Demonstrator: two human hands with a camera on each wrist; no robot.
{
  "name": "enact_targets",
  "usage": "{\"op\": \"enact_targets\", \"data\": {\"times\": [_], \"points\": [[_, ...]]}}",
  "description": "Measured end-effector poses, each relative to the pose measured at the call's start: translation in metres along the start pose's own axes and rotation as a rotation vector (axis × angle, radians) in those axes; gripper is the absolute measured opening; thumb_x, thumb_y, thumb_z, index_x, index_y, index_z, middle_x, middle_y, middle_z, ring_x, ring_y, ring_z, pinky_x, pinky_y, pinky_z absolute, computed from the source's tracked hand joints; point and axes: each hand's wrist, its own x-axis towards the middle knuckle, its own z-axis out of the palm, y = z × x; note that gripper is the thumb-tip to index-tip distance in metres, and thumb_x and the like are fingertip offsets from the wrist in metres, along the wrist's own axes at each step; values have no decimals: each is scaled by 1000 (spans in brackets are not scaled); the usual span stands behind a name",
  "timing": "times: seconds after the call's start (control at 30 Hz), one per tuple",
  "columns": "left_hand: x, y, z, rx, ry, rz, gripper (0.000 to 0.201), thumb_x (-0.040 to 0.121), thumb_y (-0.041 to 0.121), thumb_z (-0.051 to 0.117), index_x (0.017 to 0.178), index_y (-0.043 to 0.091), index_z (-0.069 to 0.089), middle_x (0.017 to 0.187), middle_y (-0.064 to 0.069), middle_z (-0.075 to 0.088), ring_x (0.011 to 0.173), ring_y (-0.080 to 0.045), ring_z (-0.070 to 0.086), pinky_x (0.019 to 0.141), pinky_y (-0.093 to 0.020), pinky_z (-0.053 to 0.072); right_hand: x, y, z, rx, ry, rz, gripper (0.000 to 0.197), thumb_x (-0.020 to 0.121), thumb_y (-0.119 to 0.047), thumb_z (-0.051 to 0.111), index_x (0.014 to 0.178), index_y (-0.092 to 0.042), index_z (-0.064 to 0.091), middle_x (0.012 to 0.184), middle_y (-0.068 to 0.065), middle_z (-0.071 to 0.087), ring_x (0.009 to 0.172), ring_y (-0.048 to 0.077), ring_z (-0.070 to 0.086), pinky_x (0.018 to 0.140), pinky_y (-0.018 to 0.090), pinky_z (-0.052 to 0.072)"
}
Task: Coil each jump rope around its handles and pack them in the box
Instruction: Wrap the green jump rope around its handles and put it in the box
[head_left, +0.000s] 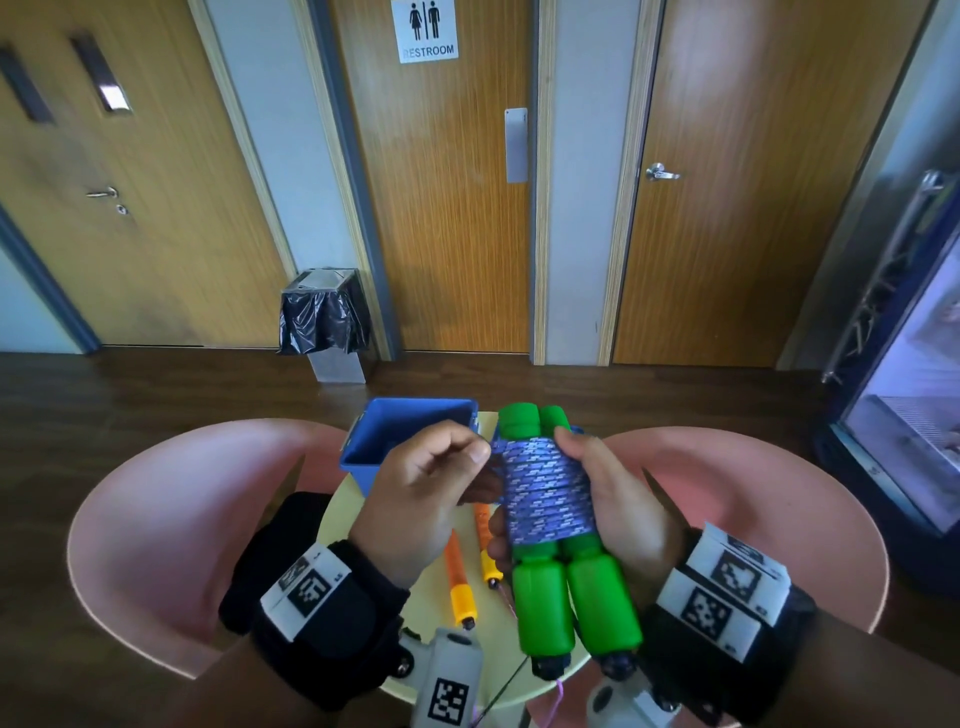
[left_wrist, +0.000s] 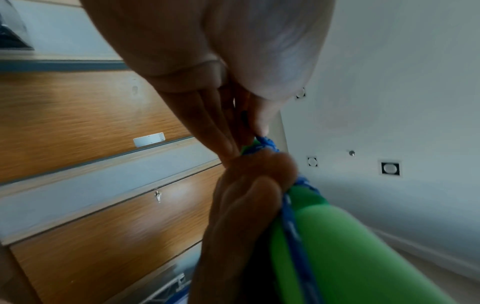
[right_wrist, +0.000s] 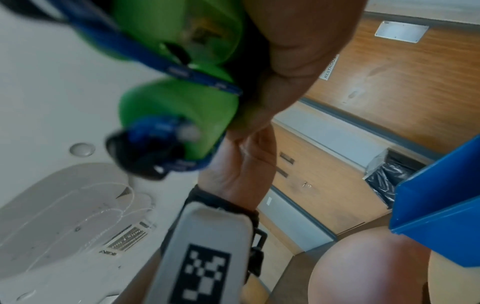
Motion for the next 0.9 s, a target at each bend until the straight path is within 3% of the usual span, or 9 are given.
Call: {"op": "enact_targets", "data": {"times": [0.07,0.2,0.37,0.47,0.57,0.63,0.67,0.77,0.9], "points": [[-1,-1,1,-86,15,-15,23,87,22,67,85,-1,65,69,-12,65,55,-22,61,54,-32,50,-2,-1,6,29,-48,-36,60,82,-50,46,84,3,74,75,30,65,59,37,67,57,37,57],[-8,3,8,-349,-37,-166,25,89,26,65,85,1,66,46,-13,46,30,-21,42,40,-24,41,-1,0,16,105,-112,-92,60,85,-45,39,77,3,74,66,30,63,50,36,65,47,32,55],[-10,10,-1,-533,-65,-314,27,94,28,53,100,2,58,44,-8,36,30,-16,35,37,-20,35,11,8,24,92,-117,-48,65,88,-52,35,81,-3,76,70,31,66,56,38,68,52,36,57],[-7,7,-15,-478,14,-321,24,89,29,57,95,6,52,47,-9,44,32,-17,37,35,-19,32,30,15,31,48,-65,-6,67,86,-55,38,87,1,75,71,30,66,57,38,68,53,37,57],[3,0,-39,-406,133,-283,16,84,23,63,79,13,52,70,-8,65,55,-19,59,46,-27,47,63,29,34,-156,168,-64,72,83,-62,56,111,3,68,89,25,70,76,37,70,75,45,58],[12,-5,-60,-280,189,-233,16,87,15,66,74,13,58,77,-9,68,70,-19,63,61,-32,51,77,34,45,-433,242,-114,59,87,-66,53,104,-13,72,99,14,74,94,31,71,94,51,54],[15,-6,-71,-160,211,-192,18,89,11,67,73,13,61,75,-9,68,71,-18,64,64,-33,52,84,35,50,-496,252,-113,49,94,-60,49,103,-17,71,101,9,74,95,27,70,95,49,54],[22,-6,-99,163,236,-34,15,88,9,72,75,8,65,70,-7,69,66,-10,64,65,-25,53,100,36,76,-353,198,-77,47,101,-45,44,118,-7,66,109,17,72,93,25,68,81,40,55],[30,-2,-128,280,180,20,9,86,12,74,78,9,72,71,-5,72,65,-12,66,65,-28,54,120,48,111,-193,134,-63,43,98,-43,49,85,-5,66,63,3,67,54,11,64,52,22,50]]}}
